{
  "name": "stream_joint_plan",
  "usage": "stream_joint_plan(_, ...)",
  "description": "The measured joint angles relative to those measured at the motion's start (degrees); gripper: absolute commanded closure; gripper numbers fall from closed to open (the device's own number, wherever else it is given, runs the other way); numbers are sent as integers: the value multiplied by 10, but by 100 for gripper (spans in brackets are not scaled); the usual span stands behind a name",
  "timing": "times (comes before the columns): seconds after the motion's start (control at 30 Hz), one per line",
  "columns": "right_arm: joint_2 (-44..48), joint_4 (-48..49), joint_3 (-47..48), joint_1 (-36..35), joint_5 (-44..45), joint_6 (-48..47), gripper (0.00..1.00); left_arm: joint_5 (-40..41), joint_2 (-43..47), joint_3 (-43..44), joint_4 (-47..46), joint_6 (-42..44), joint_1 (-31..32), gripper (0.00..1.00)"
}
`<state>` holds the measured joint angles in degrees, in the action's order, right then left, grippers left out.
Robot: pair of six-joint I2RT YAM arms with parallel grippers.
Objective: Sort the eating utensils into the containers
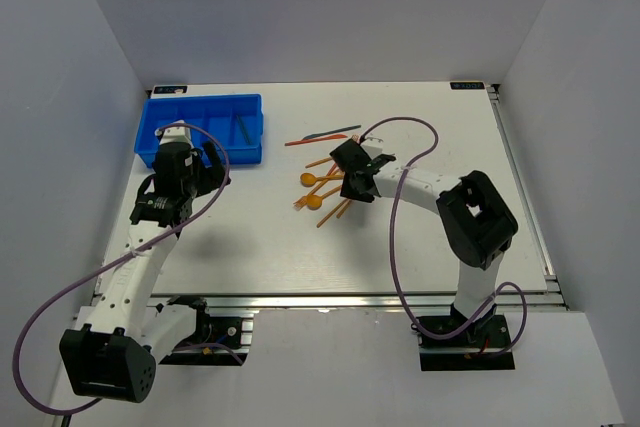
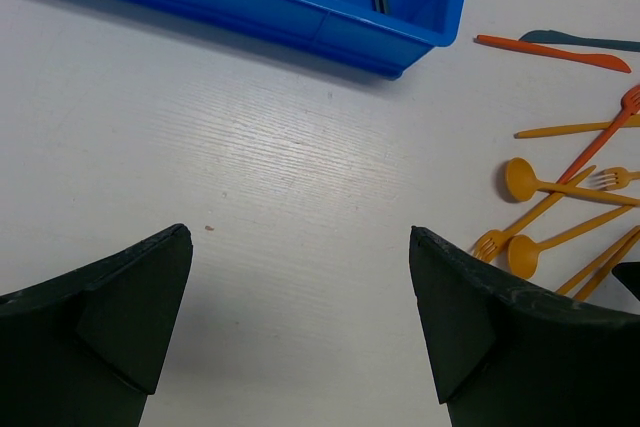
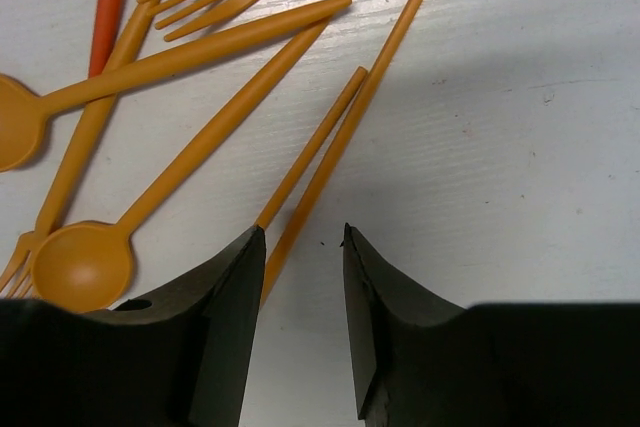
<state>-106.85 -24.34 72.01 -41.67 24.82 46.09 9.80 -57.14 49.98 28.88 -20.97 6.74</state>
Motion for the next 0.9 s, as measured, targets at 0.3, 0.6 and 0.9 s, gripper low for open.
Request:
stream_joint_plan(0.3, -32, -7, 2, -1, 2, 17, 58, -2, 0, 0, -2, 2, 0, 2)
stream_joint_plan(0.6, -39, -9, 10, 0, 5, 26, 80, -4, 0, 0, -2, 2, 0, 2)
stream_joint_plan(0.9, 14, 46, -73, 26, -10, 58, 97, -8, 0, -1, -2, 2, 0, 2)
